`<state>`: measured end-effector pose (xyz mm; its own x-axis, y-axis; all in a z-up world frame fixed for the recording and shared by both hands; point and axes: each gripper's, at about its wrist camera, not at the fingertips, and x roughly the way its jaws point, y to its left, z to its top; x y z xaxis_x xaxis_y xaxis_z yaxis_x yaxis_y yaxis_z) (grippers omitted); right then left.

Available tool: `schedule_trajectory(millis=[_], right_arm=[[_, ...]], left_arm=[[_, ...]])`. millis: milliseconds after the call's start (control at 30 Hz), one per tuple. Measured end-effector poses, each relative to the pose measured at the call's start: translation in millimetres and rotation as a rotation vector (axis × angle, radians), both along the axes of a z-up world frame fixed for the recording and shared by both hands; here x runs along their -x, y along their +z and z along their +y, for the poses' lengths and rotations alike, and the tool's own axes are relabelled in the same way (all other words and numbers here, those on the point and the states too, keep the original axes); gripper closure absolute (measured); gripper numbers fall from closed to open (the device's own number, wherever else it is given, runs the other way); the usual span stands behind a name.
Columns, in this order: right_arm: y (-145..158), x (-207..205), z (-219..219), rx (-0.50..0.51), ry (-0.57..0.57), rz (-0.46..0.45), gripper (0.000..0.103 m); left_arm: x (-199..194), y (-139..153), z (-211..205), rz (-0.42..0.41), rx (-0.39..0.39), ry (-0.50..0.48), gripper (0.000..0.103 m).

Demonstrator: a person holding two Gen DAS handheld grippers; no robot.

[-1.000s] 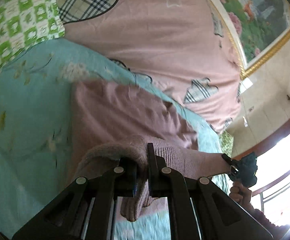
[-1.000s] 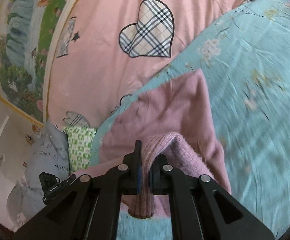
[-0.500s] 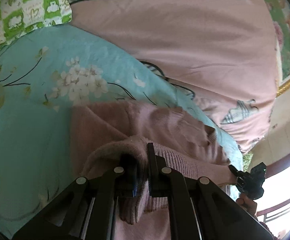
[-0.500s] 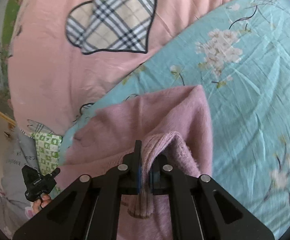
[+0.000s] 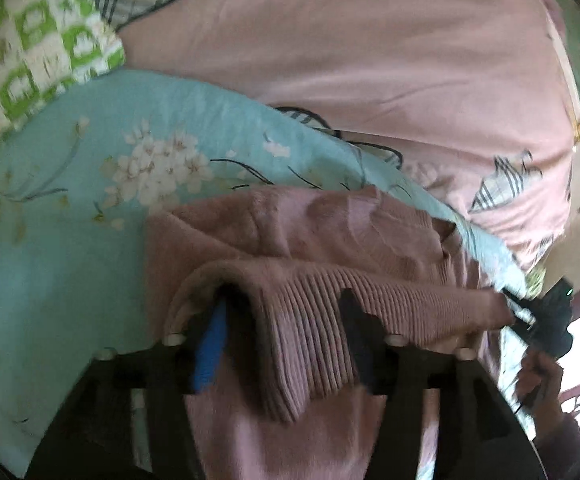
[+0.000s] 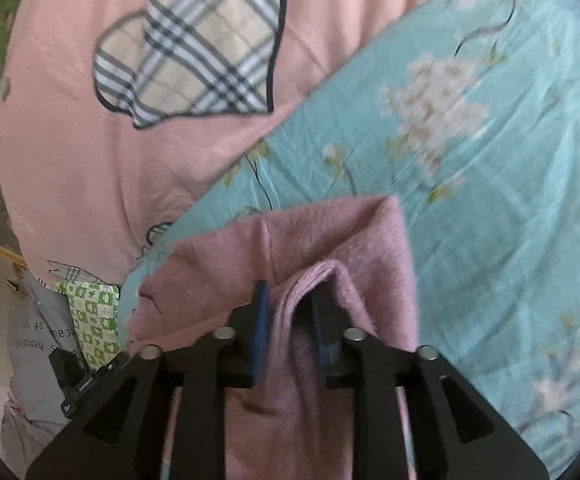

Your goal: Fold small clothes

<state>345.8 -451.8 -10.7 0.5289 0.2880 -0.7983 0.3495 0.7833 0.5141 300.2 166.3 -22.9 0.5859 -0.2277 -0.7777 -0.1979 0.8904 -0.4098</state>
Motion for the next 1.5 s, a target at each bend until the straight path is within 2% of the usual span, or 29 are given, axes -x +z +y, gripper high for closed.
schedule_trajectory(millis=[67, 133, 233, 333, 433, 533, 600, 667, 767, 900, 1067, 1167, 1367, 1400, 1500], right_arm=[[15.1, 11.8, -4.3, 0.032, -0.025, -0.036, 0.058], [29.0, 26.2, -6.6, 0.04, -0.029, -0.074, 0.058], [42.3, 45.3, 7.6, 0.049, 0.034, -0.099, 0.058], [44.1, 60.7, 44.4, 0.066, 0.189, -0.106, 0.058], [28.5, 70.6, 100.8, 0.13, 0.423, -0.057, 0.058], [5.1, 72.0, 146.3, 0.167, 0.619, 0.003, 0.058], [-10.5, 66.5, 162.5, 0.185, 0.697, 0.037, 0.058], [-24.3, 55.6, 166.1, 0.22, 0.72, 0.076, 0.059], [-31.6, 37.4, 154.0, 0.267, 0.683, 0.09, 0.059], [-22.6, 4.3, 113.4, 0.296, 0.498, 0.043, 0.059], [-9.1, -26.5, 57.0, 0.254, 0.224, -0.03, 0.059], [-3.3, -31.0, 41.7, 0.247, 0.134, -0.052, 0.059], [14.3, -13.8, 30.4, 0.259, 0.118, -0.075, 0.059], [17.3, -9.4, 27.5, 0.261, 0.115, -0.077, 0.058], [26.9, 6.3, 33.3, 0.235, 0.1, -0.095, 0.057]], left_arm=[[14.6, 9.7, -7.6, -0.014, -0.022, -0.02, 0.04], [32.9, 17.5, -17.8, -0.032, -0.003, -0.053, 0.04], [53.2, 19.7, -48.8, -0.038, 0.047, -0.185, 0.04], [62.5, 3.3, -88.2, 0.019, 0.038, -0.32, 0.04], [58.3, -16.1, -116.9, 0.076, 0.004, -0.392, 0.041], [45.5, -27.8, -135.7, 0.099, -0.035, -0.436, 0.041], [29.9, -33.5, -141.7, 0.12, -0.076, -0.455, 0.041], [11.0, -36.0, -140.0, 0.131, -0.124, -0.454, 0.041], [-15.9, -31.2, -125.8, 0.121, -0.156, -0.42, 0.042], [-51.5, -20.8, -96.8, 0.072, -0.179, -0.323, 0.042], [-88.6, -14.5, -67.6, 0.045, -0.116, -0.204, 0.043], [-100.8, -7.5, -62.8, 0.032, -0.107, -0.156, 0.043], [-98.3, 12.0, -63.7, 0.001, -0.105, -0.136, 0.043], [-94.9, 17.7, -62.0, -0.003, -0.106, -0.134, 0.04], [-64.4, 33.7, -54.5, -0.015, -0.13, -0.098, 0.025]])
